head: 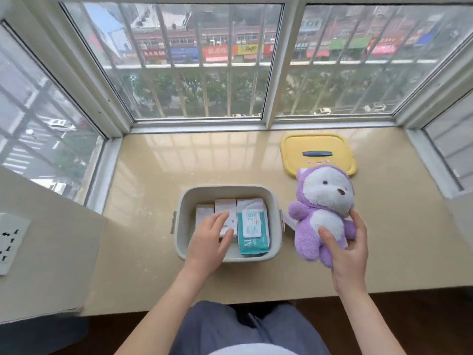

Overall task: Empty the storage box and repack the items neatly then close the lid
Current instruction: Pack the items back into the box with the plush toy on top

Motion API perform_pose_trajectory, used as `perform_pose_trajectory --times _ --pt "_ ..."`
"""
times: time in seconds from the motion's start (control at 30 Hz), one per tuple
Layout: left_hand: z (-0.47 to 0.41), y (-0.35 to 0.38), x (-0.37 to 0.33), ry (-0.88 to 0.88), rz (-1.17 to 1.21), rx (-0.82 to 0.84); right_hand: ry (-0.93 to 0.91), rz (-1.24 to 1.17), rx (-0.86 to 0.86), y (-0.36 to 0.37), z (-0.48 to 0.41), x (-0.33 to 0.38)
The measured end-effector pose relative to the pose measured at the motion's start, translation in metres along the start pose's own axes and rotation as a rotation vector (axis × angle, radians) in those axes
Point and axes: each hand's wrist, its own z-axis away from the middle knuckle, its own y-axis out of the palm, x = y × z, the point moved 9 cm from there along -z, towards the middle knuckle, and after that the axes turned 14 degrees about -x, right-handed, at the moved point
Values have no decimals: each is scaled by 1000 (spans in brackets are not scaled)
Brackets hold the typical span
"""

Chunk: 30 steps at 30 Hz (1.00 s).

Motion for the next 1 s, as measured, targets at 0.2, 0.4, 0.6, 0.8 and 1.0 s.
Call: perform_pose_trajectory --times 0.2,0.4,0.6,0.8,1.0 --pt "16 51 -39 -17 20 72 76 97 7 -53 -46 -17" --pt "18 130 -98 -148 40 91 119 166 139 -78 -123 -31" --pt "22 220 -122 -432 119 131 109 213 282 -79 -182 -45" --pt "35 311 -84 -848 251 143 116 221 340 -69 -212 -91" --pt "36 360 -50 -998 271 74 138 227 344 -63 -224 -136"
